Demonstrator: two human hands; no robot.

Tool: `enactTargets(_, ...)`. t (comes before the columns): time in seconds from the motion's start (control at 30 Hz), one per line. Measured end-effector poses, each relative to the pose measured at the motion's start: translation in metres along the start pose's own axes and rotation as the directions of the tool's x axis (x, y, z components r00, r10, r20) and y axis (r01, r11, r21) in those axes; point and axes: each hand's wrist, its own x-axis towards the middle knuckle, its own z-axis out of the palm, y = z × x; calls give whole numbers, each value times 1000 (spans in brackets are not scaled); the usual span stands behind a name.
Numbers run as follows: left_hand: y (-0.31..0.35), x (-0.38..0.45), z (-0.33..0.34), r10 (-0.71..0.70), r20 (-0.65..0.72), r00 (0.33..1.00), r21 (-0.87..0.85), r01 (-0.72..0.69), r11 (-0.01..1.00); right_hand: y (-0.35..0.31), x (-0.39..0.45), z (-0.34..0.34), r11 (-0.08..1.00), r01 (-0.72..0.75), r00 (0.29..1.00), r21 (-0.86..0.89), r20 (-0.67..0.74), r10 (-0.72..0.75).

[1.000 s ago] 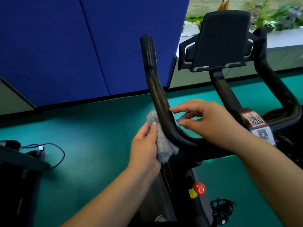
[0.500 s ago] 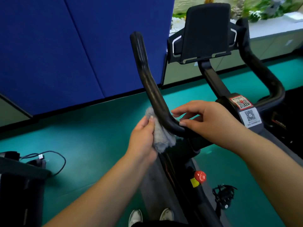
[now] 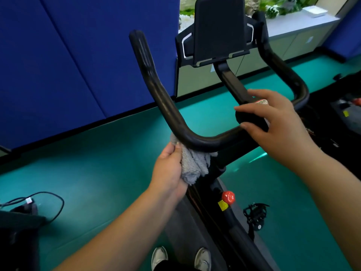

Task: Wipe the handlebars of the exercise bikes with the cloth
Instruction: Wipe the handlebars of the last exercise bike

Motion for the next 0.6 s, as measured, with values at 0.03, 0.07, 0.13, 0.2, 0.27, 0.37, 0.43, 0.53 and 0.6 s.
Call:
enactTargets(0.03,-5,-4,2,-22,-2,1000,7,22,1000,6,2,-1,1000,-13,1000,-6,5,13)
enactTargets(0.07,-12,-7,5,-37,-8,999,30,38,999,12,4,0,1000,-19,1000,-6,12,19)
enactTargets(0.13,-27,-11,12,-49,-18,999,55,50,997,25,8,5,1000,-8,999,-7,35,8)
enactTargets(0.2,-37,-10,22,-51,-26,998,48,52,997,36,11,9,999,33,998,-21,49,-32)
enactTargets(0.27,-42,-7,29,-47,-30,998,34,48,998,44,14,9,998,62,996,-30,61,-60)
enactTargets(0.37,-38,-8,21,-36,-16,999,56,37,998,50,20,7,998,65,996,5,69,-65)
enactTargets(0.43,-35,-12,10,-5,-16,1000,73,6,997,52,21,7,996,83,994,39,63,-86)
enactTargets(0.53,-41,-13,17,32,-16,999,63,-31,998,56,21,11,993,110,994,50,23,-111)
enactTargets(0.6,-54,-7,30,45,-18,999,42,-45,998,57,21,13,992,112,994,62,1,-112)
